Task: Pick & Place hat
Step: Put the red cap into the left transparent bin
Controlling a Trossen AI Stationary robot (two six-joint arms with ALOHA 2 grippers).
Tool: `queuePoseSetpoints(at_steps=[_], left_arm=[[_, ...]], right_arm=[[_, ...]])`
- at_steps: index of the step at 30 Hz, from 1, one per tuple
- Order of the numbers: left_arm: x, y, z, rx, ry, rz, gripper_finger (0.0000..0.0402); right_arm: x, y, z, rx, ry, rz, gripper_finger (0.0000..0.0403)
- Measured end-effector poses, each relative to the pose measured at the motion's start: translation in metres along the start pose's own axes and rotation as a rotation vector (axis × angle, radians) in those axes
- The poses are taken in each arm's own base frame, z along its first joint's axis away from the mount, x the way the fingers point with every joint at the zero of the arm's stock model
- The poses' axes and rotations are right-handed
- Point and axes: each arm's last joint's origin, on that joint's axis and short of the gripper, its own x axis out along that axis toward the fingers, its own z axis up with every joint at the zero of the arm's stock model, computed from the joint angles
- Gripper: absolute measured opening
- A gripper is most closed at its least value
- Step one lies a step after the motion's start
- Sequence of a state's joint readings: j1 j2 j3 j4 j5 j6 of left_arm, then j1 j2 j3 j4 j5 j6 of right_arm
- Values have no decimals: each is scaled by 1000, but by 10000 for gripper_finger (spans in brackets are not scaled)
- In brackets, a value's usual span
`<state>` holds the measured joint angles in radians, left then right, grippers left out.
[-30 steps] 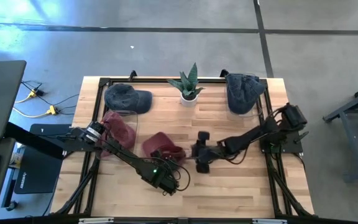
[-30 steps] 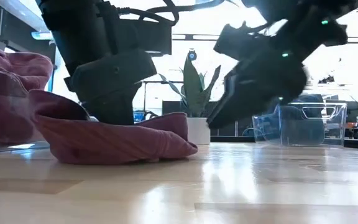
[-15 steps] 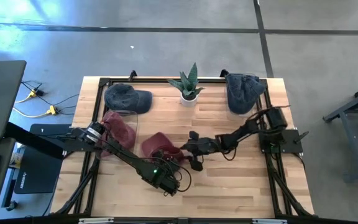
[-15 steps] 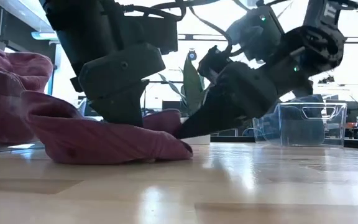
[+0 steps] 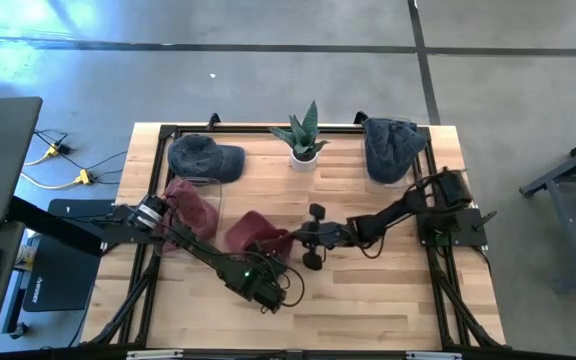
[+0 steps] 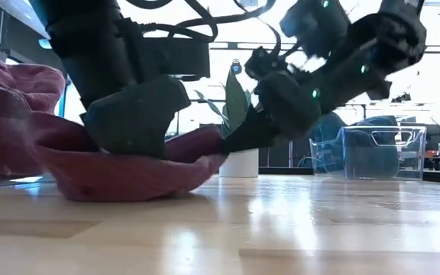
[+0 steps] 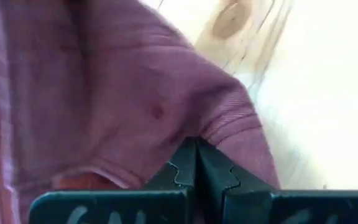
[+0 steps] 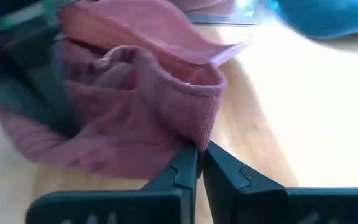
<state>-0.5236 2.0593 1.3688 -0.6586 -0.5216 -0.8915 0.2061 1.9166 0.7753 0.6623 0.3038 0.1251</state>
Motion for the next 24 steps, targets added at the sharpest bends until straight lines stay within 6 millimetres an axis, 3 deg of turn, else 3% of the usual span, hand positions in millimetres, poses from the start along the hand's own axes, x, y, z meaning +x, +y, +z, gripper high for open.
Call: queuePoseSetpoints(at_steps=[7, 14, 18, 21, 24], left_arm=[[-2, -2, 3, -11, -3, -30, 5], [-25, -9, 12, -16, -55, -42, 4], [-19, -5, 15, -28, -72, -11, 4], [1, -4, 11, -23, -39, 5, 4], [7, -9, 11, 43, -35, -34, 4]], right_arm=[[-29, 14, 19, -55, 13, -80, 6], [-32, 22, 18, -71, 21, -27, 4], [-32, 21, 15, -91, 46, -66, 8], [-38, 19, 17, -108, 74, -86, 3], [-48, 19, 22, -120, 92, -102, 4]])
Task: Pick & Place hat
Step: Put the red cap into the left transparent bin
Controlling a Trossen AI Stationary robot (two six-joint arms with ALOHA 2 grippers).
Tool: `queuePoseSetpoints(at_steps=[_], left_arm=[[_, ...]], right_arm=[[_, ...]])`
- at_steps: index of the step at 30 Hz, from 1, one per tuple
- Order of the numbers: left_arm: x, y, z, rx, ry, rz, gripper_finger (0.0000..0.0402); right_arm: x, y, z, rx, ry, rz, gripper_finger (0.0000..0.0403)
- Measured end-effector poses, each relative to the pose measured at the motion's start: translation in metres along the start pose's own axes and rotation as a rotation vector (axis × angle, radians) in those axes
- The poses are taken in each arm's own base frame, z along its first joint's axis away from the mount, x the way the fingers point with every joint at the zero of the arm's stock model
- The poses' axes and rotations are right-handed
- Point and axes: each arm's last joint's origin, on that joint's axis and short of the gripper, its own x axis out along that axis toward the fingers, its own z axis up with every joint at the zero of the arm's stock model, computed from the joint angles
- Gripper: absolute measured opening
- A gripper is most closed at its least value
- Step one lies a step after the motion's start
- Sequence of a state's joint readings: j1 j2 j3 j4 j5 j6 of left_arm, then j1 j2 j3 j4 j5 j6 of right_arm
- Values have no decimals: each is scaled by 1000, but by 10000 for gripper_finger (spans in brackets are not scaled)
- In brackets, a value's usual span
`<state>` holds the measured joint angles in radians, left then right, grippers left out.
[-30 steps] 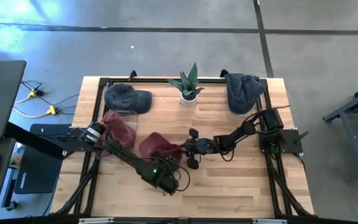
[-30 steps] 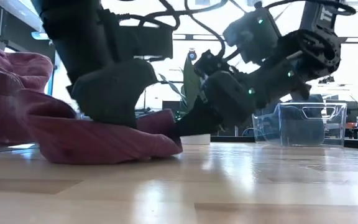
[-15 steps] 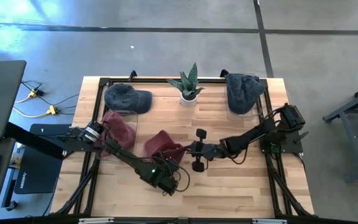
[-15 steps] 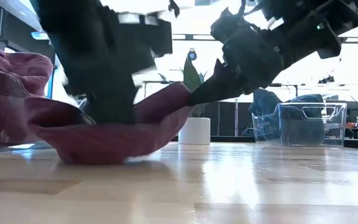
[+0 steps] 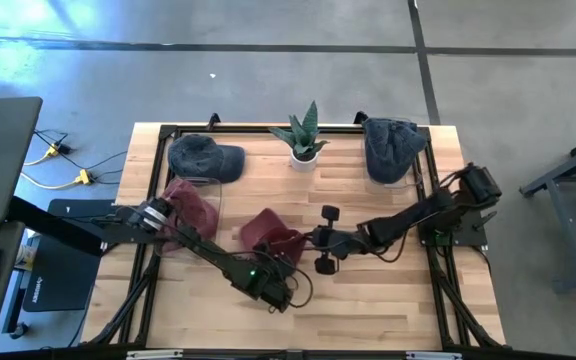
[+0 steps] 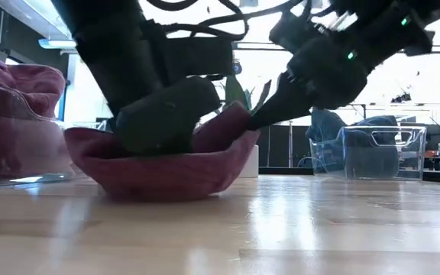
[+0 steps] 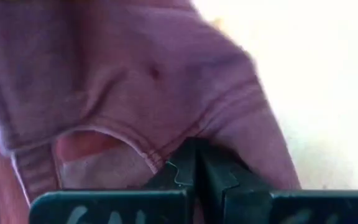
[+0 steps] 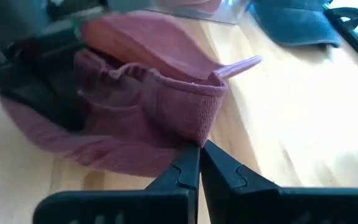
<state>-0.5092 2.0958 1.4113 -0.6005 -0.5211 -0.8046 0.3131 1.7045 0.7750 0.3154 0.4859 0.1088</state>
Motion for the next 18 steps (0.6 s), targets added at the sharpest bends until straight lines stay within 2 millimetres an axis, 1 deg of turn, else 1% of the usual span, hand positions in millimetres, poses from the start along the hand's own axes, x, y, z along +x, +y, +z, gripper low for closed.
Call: queuePoseSetpoints(at_steps=[2, 4, 6, 8, 10, 12, 14, 16, 18], left_arm=[[1, -2, 1, 34, -13, -16, 4], [0, -4, 4, 29, -25, -9, 4], [-7, -7, 5, 40, -32, 7, 4], [-29, -7, 9, 74, -51, 33, 4], [-53, -12, 17, 54, -96, 28, 4], [-67, -11, 11, 71, -87, 86, 4], [-72, -11, 2, 74, -66, 128, 4], [-72, -13, -2, 41, -75, 118, 4], [-65, -11, -8, 25, -78, 122, 4]], right_arm=[[-8, -1, 4, 5, -3, -15, 5], [-14, 0, 7, 2, -5, -5, 3], [-16, 1, 8, -6, -6, 15, 2], [-16, 1, 6, -16, 12, 31, 4], [-15, 0, 4, -26, 39, 36, 3], [-14, -2, 1, -40, 67, 21, 2], [-14, -3, 0, -41, 75, 3, 3], [-14, -3, -1, -36, 77, -1, 5], [-14, -3, 0, -35, 77, 1, 5]])
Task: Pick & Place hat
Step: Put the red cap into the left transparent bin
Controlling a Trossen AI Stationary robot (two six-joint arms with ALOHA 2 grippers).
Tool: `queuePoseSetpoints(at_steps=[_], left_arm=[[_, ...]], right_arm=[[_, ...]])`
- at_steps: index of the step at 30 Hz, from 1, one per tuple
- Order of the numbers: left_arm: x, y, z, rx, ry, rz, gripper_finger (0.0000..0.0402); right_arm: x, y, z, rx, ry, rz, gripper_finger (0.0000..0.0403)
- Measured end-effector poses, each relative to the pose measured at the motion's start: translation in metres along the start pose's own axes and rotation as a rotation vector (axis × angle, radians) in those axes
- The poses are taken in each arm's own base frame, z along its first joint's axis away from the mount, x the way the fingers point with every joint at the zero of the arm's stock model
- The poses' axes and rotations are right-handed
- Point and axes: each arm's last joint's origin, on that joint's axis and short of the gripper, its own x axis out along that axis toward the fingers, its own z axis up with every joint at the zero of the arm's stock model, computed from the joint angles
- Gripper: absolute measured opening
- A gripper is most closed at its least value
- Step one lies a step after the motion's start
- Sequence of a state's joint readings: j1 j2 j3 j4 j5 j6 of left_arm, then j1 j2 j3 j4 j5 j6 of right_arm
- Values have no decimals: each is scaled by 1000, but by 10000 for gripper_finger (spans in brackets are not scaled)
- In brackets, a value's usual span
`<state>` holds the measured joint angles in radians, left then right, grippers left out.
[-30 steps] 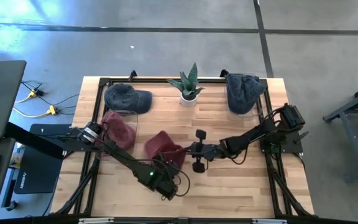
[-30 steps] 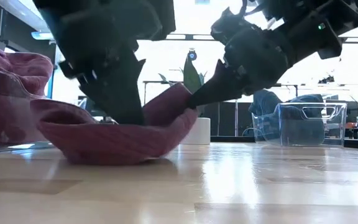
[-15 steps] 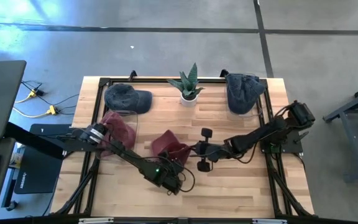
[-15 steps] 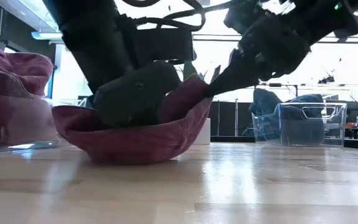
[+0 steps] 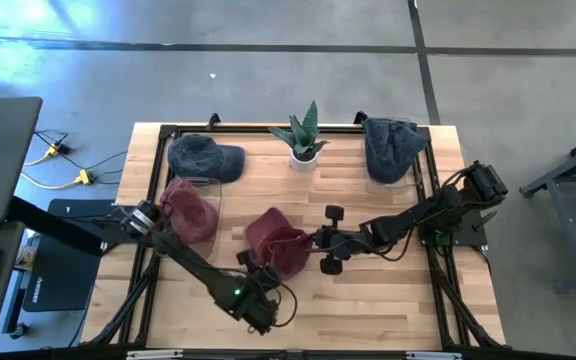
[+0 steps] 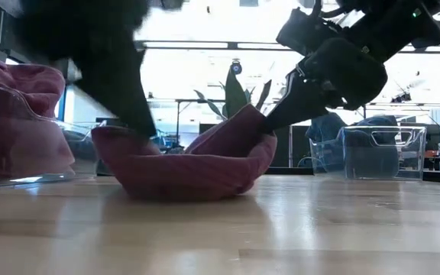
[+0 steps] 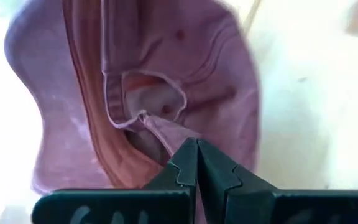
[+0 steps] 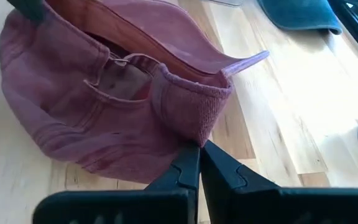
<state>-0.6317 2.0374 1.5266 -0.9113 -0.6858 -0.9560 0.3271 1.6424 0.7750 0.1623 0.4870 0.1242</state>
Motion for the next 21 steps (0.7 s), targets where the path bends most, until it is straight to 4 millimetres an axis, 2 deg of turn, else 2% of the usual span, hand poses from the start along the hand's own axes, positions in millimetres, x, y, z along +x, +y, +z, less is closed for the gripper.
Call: queuePoseSetpoints(at_steps=[5, 9, 15, 21], left_arm=[[22, 5, -8, -33, 28, -1, 4], [30, 18, -17, -30, 183, 42, 4], [16, 32, -30, -105, 292, 218, 4], [-2, 24, -13, -139, 143, 210, 4]], right_arm=[[0, 0, 0, -2, 4, 10, 3], [0, 0, -3, -17, 32, 8, 5], [0, 0, -6, -31, 60, 17, 4], [-1, 1, -6, -32, 62, 49, 2]])
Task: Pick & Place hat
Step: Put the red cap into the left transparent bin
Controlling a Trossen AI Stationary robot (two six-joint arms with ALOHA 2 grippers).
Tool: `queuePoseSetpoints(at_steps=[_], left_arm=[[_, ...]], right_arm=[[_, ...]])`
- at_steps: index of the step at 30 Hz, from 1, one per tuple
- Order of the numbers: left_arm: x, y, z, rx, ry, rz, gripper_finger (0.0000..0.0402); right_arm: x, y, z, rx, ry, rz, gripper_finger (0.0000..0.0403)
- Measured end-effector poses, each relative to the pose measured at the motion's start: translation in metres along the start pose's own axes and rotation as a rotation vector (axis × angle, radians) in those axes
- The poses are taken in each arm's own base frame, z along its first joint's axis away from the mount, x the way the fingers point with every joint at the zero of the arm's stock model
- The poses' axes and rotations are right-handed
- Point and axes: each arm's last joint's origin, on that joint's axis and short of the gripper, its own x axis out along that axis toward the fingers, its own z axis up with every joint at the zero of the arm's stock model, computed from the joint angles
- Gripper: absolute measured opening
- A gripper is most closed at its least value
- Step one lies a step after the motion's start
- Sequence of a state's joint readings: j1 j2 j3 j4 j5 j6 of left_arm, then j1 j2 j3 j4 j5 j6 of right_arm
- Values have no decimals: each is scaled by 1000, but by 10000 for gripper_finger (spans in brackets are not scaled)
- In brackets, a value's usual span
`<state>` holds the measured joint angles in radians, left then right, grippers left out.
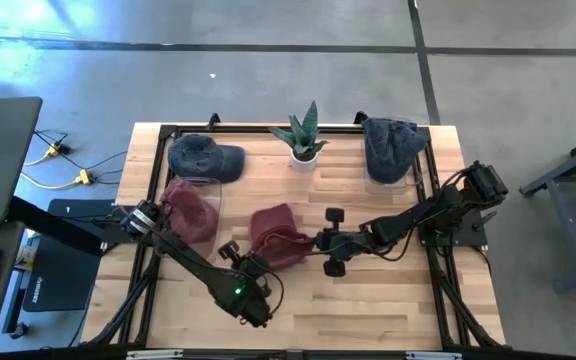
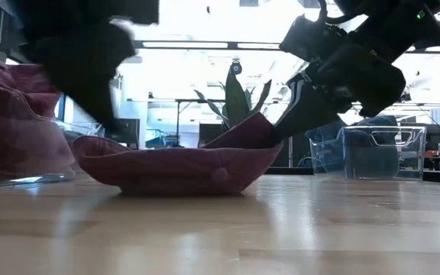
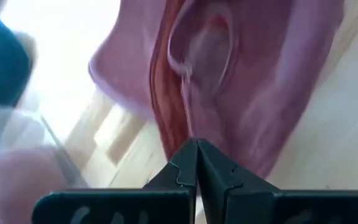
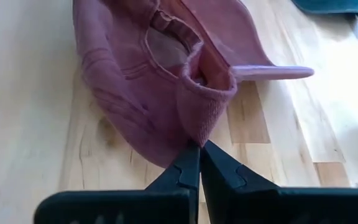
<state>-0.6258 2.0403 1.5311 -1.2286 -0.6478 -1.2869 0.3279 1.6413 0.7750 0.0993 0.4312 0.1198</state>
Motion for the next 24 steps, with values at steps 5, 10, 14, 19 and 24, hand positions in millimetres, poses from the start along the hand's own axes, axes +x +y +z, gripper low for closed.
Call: queuePoseSetpoints(at_steps=[5, 10, 14, 19, 24], left_arm=[[1, -2, 12, 9, -122, 0, 4], [18, -7, 18, 40, -175, -31, 4], [43, -5, 15, 67, -69, -73, 4], [69, 9, 8, 49, 68, -30, 4], [52, 10, 14, 60, 69, -36, 4]], right_arm=[[0, 1, 0, -6, 0, 23, 6], [0, 2, 1, -10, -6, 54, 2], [-1, 5, 2, -22, -21, 72, 6], [-6, 14, 1, -116, -32, 85, 2], [-7, 17, 1, -126, -34, 92, 5]])
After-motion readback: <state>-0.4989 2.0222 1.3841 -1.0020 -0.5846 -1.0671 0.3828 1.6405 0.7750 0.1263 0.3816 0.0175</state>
